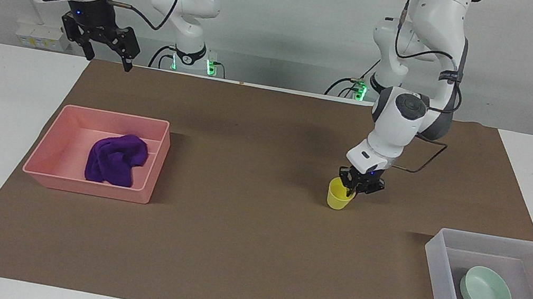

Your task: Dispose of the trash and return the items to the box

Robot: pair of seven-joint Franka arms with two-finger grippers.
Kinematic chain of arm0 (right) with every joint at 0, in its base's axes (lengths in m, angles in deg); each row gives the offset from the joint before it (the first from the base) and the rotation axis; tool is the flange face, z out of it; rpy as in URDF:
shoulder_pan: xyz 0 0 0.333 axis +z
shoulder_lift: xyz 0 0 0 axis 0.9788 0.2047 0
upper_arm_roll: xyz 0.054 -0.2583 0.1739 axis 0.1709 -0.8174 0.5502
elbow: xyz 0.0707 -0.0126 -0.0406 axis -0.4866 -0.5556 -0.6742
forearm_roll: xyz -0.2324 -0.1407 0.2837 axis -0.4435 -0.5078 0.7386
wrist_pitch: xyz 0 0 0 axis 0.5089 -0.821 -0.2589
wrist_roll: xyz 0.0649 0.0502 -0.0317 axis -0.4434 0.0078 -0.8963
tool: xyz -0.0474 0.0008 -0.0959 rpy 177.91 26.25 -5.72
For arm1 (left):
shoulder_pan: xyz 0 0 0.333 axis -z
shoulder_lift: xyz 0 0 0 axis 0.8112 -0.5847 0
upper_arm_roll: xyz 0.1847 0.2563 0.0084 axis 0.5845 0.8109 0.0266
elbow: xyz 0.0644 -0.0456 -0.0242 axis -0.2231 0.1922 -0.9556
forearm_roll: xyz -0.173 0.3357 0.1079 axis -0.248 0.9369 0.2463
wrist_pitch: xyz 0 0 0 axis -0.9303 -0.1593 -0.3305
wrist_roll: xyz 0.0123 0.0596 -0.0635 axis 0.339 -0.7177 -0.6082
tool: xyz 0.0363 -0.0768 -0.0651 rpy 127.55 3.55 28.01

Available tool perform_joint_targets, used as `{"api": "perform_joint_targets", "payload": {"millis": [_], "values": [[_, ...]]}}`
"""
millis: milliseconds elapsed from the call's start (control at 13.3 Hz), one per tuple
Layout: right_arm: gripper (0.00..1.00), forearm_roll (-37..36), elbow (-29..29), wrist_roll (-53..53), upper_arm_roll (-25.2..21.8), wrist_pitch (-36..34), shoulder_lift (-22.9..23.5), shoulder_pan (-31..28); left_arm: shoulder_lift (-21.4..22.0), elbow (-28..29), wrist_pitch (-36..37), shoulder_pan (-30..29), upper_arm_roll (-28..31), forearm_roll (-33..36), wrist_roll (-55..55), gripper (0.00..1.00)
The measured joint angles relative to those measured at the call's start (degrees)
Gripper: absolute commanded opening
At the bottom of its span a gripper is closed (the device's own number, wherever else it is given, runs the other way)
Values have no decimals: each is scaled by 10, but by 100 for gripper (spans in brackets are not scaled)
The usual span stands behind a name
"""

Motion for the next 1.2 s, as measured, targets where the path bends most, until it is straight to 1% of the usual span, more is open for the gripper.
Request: {"api": "perform_joint_targets", "payload": {"millis": [150, 225, 376, 526, 751, 902, 1052, 1202], "values": [[100, 0, 0, 0, 0, 0, 0, 0, 14, -9, 0, -13, 6, 0, 0, 0], [100, 0, 0, 0, 0, 0, 0, 0, 19, -19, 0, -30, 8, 0, 1, 0], [100, 0, 0, 0, 0, 0, -2, 0, 20, -51, 5, -78, 10, 0, 28, 0], [100, 0, 0, 0, 0, 0, -6, 0, 12, -95, 31, -134, 11, 0, 77, 0], [100, 0, 1, 0, 0, 0, -8, 0, -17, -186, 99, -196, 12, 0, 126, 0], [100, 0, 1, 0, 0, 0, -8, 0, -44, -258, 146, -221, 12, 0, 131, 0], [100, 0, 1, 0, 0, 0, -8, 0, -73, -318, 187, -243, 11, 0, 132, 0], [100, 0, 1, 0, 0, 0, -8, 0, -114, -377, 222, -259, 11, 0, 133, 0]]}}
